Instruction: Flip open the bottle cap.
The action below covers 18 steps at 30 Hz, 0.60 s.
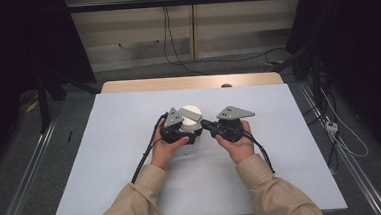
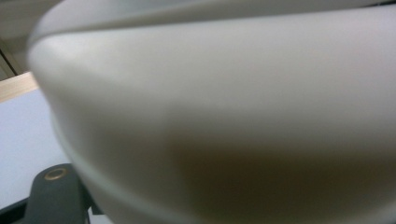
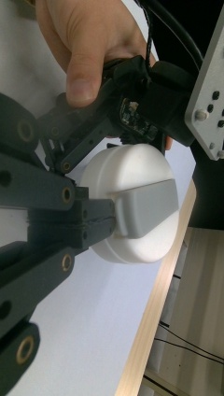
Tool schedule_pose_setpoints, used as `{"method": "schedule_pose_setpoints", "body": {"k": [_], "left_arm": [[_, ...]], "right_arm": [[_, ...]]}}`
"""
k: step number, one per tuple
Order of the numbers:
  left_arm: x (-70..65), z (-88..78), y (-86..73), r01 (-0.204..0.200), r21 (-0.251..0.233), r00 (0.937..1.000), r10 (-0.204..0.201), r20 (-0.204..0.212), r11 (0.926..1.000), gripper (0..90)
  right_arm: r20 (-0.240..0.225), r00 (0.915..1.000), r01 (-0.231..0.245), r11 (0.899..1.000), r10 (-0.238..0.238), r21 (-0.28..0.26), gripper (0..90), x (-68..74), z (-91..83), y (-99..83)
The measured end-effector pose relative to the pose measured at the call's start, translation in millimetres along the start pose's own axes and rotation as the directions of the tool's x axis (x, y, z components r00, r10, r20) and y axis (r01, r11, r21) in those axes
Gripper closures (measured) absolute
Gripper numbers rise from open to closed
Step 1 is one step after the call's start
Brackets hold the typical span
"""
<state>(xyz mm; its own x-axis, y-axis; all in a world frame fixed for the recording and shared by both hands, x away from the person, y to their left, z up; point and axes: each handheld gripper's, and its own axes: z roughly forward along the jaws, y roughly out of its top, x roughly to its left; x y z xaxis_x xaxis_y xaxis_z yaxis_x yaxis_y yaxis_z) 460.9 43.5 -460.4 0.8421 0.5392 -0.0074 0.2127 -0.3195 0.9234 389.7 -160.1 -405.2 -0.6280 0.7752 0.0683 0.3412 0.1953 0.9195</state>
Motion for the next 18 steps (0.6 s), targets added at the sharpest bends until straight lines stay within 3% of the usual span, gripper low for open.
{"method": "schedule_pose_setpoints", "body": {"k": [18], "left_arm": [[0.3,-0.2,0.2,-0.009,0.007,1.0,0.009,-0.001,0.9999,18.7]], "right_arm": [[-0.008,0.9996,0.029,0.999,-0.029,-0.027,89.7,5.3,1.9,17.3]]}}
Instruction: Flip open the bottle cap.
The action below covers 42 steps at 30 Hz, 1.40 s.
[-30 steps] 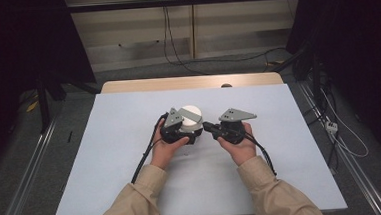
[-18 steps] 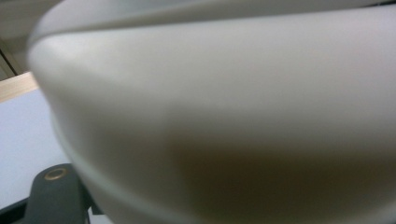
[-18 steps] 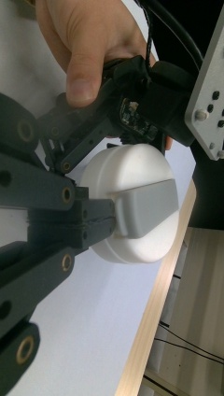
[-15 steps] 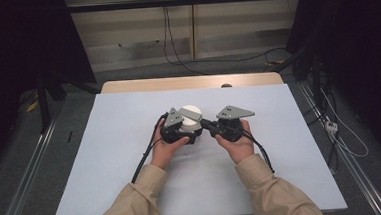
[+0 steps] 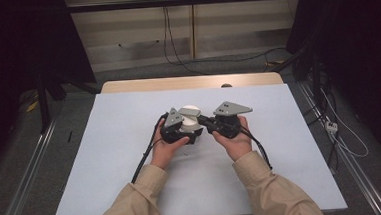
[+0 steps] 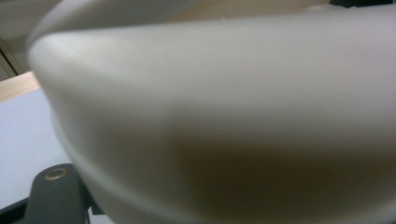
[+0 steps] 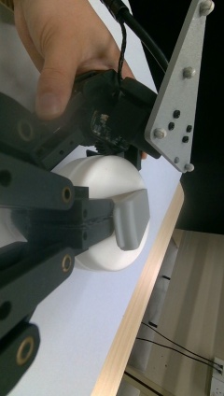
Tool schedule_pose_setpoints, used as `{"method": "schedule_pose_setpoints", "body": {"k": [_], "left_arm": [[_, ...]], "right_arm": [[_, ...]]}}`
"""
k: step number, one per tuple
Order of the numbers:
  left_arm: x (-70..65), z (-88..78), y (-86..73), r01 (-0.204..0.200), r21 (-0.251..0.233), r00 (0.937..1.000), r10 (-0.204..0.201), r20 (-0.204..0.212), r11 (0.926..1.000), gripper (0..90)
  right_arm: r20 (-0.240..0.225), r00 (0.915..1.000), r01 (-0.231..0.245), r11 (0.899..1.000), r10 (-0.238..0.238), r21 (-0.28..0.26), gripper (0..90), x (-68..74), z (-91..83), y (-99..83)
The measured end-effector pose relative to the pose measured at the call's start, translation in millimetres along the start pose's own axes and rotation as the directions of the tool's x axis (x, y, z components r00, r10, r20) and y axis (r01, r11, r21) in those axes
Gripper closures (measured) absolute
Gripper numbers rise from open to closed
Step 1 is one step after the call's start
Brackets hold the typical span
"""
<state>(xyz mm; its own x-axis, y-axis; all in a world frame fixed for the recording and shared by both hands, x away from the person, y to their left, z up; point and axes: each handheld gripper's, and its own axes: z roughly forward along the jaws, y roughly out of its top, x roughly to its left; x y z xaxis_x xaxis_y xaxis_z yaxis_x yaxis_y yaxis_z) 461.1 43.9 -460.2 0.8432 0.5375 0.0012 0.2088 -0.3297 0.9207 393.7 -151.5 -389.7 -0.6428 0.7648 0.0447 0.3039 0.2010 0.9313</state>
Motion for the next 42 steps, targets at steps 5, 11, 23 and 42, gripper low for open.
{"method": "schedule_pose_setpoints", "body": {"k": [5,11,23,42], "left_arm": [[-0.5,0.2,-0.1,0.007,-0.006,1.0,-0.007,0.002,1.0,18.7],[-0.4,0.3,-0.1,0.006,-0.004,1.0,-0.006,0.002,1.0,18.8],[-0.3,0.5,-0.1,0.005,-0.005,1.0,-0.005,0.001,1.0,18.7],[-0.7,0.6,-0.3,0.012,-0.008,0.9999,-0.012,0.002,0.9999,18.7]], "right_arm": [[-0.003,1.0,0.005,1.0,-0.005,-0.006,89.7,0.7,1.5,4.4],[0.005,0.9999,0.012,1.0,-0.012,-0.014,89.6,0.7,3.0,8.7],[0.006,0.9998,0.017,1.0,-0.016,-0.017,89.6,-0.1,6.8,16.1],[0.013,0.9993,0.036,0.999,-0.036,-0.019,89.2,2.2,16.0,25.5]]}}
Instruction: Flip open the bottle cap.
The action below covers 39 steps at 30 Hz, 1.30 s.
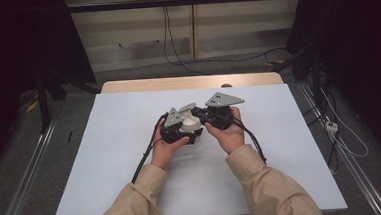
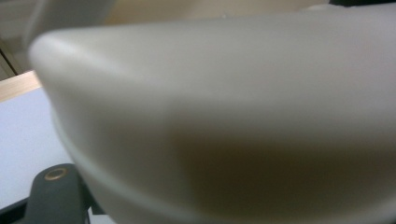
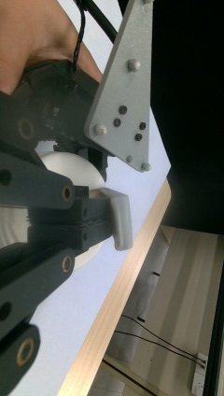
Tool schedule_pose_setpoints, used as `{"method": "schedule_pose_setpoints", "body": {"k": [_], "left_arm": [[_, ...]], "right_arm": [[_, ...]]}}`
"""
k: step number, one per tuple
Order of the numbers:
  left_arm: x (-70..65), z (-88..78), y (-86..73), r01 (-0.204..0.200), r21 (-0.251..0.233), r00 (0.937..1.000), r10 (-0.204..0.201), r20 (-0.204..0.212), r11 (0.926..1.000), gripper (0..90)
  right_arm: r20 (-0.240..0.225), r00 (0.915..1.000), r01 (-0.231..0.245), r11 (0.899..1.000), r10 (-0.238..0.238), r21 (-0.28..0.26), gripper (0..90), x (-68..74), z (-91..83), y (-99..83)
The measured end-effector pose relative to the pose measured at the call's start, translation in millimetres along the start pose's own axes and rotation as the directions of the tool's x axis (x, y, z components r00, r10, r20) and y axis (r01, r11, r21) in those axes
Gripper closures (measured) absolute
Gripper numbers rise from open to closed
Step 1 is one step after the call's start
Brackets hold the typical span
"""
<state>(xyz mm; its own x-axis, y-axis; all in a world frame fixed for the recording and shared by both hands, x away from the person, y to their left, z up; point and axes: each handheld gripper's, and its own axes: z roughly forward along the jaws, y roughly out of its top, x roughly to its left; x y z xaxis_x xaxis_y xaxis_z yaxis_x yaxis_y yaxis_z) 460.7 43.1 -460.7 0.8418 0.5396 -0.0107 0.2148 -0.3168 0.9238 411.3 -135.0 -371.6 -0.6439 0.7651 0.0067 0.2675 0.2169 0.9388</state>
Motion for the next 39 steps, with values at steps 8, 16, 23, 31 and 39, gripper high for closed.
{"method": "schedule_pose_setpoints", "body": {"k": [8,16,23,31,39], "left_arm": [[0.1,0.1,0.0,-0.001,-0.001,1.0,0.001,-0.002,1.0,18.7],[0.5,0.1,0.1,-0.003,-0.001,1.0,0.003,-0.003,1.0,18.8],[0.5,0.1,0.0,-0.003,-0.001,1.0,0.003,-0.002,1.0,18.8],[0.3,0.5,-0.1,0.004,-0.002,1.0,-0.004,0.002,1.0,18.8],[0.3,0.5,-0.1,0.003,-0.003,1.0,-0.003,0.001,1.0,18.8]], "right_arm": [[0.002,0.9999,0.013,1.0,-0.013,-0.001,89.3,0.8,4.8,5.7],[0.001,0.9999,0.016,1.0,-0.016,-0.004,89.3,1.5,9.0,8.5],[-0.001,0.9997,0.024,1.0,-0.024,-0.005,89.4,1.1,11.2,11.7],[-0.002,0.9996,0.029,1.0,-0.029,-0.007,89.3,1.0,14.1,15.0],[-0.004,0.9995,0.031,0.999,-0.031,-0.008,89.2,0.6,16.4,17.2]]}}
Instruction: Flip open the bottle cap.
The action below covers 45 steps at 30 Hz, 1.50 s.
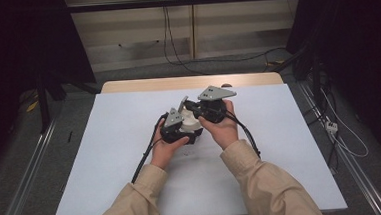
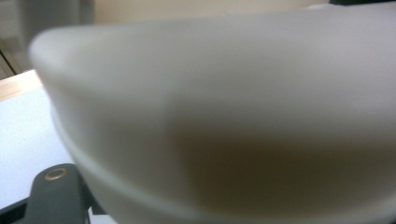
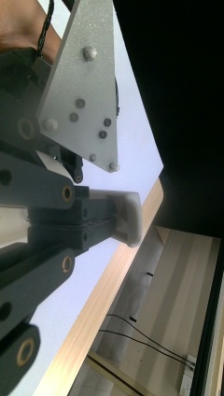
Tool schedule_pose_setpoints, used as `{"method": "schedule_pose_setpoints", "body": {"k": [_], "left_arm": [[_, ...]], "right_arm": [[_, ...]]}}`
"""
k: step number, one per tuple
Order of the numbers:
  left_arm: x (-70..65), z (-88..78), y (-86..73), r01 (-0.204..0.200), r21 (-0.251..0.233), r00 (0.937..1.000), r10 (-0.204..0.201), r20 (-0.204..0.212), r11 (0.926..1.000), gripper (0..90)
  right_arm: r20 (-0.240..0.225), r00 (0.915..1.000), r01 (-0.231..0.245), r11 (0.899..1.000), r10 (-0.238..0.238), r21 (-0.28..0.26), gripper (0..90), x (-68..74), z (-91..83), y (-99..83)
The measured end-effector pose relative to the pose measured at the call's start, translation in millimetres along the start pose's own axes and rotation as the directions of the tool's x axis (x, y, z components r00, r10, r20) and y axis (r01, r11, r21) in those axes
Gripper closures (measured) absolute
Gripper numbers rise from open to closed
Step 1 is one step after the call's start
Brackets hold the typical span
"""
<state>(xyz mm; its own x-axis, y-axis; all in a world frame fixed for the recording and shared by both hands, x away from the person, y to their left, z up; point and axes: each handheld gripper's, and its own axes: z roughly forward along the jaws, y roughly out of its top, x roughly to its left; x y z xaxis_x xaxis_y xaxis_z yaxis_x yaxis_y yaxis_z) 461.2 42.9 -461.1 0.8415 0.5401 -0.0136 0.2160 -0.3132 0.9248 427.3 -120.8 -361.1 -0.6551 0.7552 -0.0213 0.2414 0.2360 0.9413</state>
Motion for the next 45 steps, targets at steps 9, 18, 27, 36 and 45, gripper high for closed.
{"method": "schedule_pose_setpoints", "body": {"k": [9,18,27,36,45], "left_arm": [[0.1,0.2,-0.1,0.006,0.0,1.0,-0.006,0.002,1.0,18.8],[0.3,0.1,0.1,0.001,0.001,1.0,-0.001,0.001,1.0,18.8],[0.5,0.1,0.1,0.001,0.001,1.0,-0.001,0.002,1.0,18.8],[0.5,0.2,0.1,0.002,0.001,1.0,-0.002,0.002,1.0,18.8],[0.4,0.2,0.1,0.001,0.001,1.0,-0.001,0.001,1.0,18.8]], "right_arm": [[-0.006,0.9999,-0.01,1.0,0.01,-0.003,89.1,-2.5,1.9,0.5],[-0.002,1.0,0.005,1.0,-0.005,-0.003,89.3,-1.4,5.8,3.6],[-0.002,1.0,0.004,1.0,-0.004,-0.008,89.4,-1.4,8.2,4.5],[-0.005,1.0,0.008,1.0,-0.008,-0.008,89.4,-1.4,11.7,6.3],[-0.008,0.9999,0.013,1.0,-0.013,-0.009,89.2,-1.5,15.5,8.0]]}}
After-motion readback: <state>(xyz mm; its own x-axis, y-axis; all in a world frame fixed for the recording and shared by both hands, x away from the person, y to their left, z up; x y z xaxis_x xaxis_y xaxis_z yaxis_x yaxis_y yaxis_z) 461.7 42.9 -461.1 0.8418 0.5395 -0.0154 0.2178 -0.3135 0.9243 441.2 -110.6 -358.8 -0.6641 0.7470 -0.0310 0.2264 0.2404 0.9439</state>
